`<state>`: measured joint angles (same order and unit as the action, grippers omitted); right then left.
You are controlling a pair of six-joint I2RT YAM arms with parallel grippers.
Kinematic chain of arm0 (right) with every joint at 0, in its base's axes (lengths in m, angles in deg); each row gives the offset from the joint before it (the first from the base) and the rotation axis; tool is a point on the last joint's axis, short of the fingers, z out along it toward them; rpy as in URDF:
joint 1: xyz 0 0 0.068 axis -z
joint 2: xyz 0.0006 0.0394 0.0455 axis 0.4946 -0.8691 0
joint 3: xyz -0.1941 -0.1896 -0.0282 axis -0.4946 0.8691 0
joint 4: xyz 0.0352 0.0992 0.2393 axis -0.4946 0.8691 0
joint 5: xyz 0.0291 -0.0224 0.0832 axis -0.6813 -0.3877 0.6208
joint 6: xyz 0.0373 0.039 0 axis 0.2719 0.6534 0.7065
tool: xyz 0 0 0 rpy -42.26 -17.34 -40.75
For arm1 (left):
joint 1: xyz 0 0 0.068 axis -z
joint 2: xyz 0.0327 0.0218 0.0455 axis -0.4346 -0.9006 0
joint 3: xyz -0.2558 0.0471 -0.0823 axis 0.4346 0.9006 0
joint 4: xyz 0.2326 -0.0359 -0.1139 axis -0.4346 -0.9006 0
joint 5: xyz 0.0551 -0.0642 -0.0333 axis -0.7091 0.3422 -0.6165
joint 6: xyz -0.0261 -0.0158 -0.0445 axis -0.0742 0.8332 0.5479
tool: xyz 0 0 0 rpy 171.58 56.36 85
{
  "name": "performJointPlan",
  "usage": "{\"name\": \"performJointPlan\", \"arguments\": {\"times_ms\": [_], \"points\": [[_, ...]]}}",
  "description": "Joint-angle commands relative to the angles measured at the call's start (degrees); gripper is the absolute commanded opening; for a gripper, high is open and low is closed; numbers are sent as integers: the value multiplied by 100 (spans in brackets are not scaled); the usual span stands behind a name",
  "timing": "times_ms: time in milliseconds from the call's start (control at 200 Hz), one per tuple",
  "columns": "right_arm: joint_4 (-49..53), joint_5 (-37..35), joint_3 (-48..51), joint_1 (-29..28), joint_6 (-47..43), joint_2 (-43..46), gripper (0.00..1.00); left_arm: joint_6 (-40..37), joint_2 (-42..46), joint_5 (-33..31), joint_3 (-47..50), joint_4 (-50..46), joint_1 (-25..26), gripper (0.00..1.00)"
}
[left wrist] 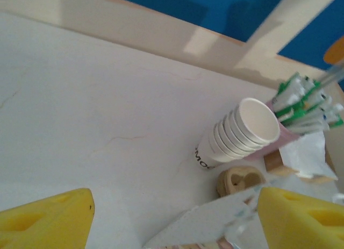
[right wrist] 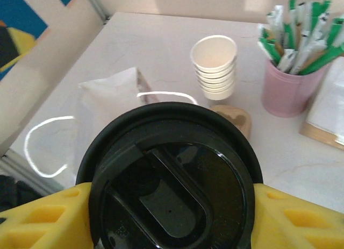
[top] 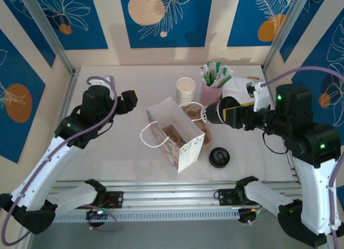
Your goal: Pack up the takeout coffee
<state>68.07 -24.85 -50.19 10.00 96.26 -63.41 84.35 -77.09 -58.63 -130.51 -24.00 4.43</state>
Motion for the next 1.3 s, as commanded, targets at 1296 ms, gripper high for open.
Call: {"name": "performJointPlan", "arguments": {"times_ms": [1296], "points": [[1460, -2233, -2051, -3580, 507, -4394, 62, 300, -1110, 2659, 2389, 1680, -1198, 79]]}}
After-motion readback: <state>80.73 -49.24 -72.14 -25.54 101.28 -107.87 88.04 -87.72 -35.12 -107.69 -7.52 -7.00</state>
